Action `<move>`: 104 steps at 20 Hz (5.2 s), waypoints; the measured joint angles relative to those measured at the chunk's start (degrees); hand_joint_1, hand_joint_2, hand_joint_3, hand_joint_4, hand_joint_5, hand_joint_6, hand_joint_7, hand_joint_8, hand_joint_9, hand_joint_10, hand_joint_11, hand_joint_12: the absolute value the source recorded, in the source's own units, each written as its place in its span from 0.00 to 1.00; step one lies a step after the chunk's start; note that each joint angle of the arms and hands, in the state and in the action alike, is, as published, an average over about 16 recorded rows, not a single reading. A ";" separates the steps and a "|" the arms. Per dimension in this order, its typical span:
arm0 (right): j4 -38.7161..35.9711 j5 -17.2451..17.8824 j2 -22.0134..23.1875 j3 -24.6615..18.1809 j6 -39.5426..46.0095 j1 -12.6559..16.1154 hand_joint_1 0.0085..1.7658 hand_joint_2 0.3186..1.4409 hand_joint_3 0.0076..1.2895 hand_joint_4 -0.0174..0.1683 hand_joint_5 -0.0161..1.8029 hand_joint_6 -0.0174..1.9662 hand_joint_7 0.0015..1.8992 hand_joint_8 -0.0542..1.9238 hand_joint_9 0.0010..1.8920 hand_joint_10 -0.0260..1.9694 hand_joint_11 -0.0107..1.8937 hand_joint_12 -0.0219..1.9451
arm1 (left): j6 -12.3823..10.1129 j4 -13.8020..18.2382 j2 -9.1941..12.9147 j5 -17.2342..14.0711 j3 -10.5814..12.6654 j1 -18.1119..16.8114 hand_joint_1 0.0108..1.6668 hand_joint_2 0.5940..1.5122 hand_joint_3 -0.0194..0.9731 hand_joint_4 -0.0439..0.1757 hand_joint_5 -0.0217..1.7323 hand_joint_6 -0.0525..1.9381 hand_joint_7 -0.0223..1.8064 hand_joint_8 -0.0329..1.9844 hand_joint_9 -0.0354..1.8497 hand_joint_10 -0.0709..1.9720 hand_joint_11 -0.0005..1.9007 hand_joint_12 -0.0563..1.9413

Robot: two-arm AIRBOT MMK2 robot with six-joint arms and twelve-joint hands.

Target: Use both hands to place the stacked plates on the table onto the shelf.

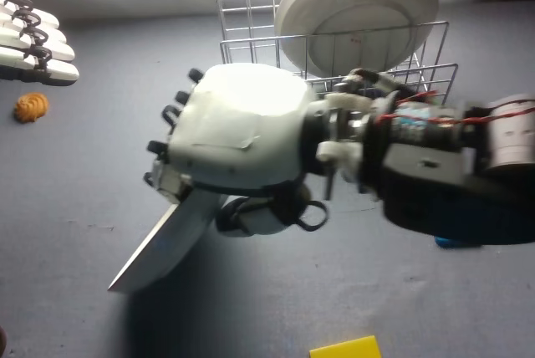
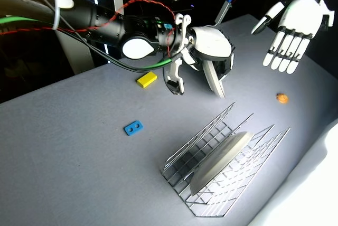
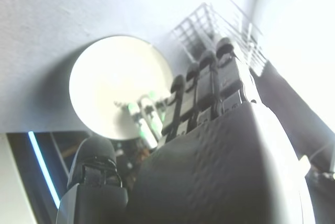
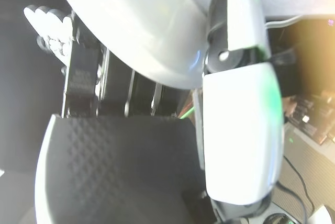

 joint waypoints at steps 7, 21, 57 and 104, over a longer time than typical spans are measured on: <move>4.25 -2.08 11.42 -10.03 0.21 4.32 0.69 0.59 0.00 0.18 0.56 0.44 0.59 0.40 0.69 0.01 0.51 0.46 | -0.42 0.43 0.29 0.03 0.02 -1.18 0.00 0.68 0.04 0.23 0.03 0.03 0.02 0.02 0.03 0.04 0.01 0.03; -4.01 -7.90 24.78 -14.22 30.18 15.23 0.69 0.60 0.00 0.12 0.55 0.43 0.59 0.42 0.69 0.01 0.51 0.44 | -0.50 0.50 0.34 0.29 0.02 -0.60 0.00 0.69 0.04 0.23 0.04 0.03 0.03 0.02 0.03 0.04 0.01 0.03; -4.21 -13.19 17.17 9.65 54.08 13.40 0.69 0.61 0.00 0.09 0.55 0.40 0.59 0.42 0.70 0.01 0.49 0.45 | -0.51 0.96 0.34 0.33 -0.02 -0.25 0.00 0.70 0.04 0.23 0.04 0.03 0.02 0.02 0.03 0.04 0.01 0.03; -1.29 -7.56 26.46 3.66 44.85 13.27 0.52 0.63 0.00 0.08 0.46 0.05 0.47 0.07 0.47 0.05 0.30 0.47 | 3.15 0.24 -0.06 -3.38 -9.58 -1.84 0.01 0.74 0.04 0.22 0.12 0.04 0.11 0.03 0.10 0.06 0.06 0.11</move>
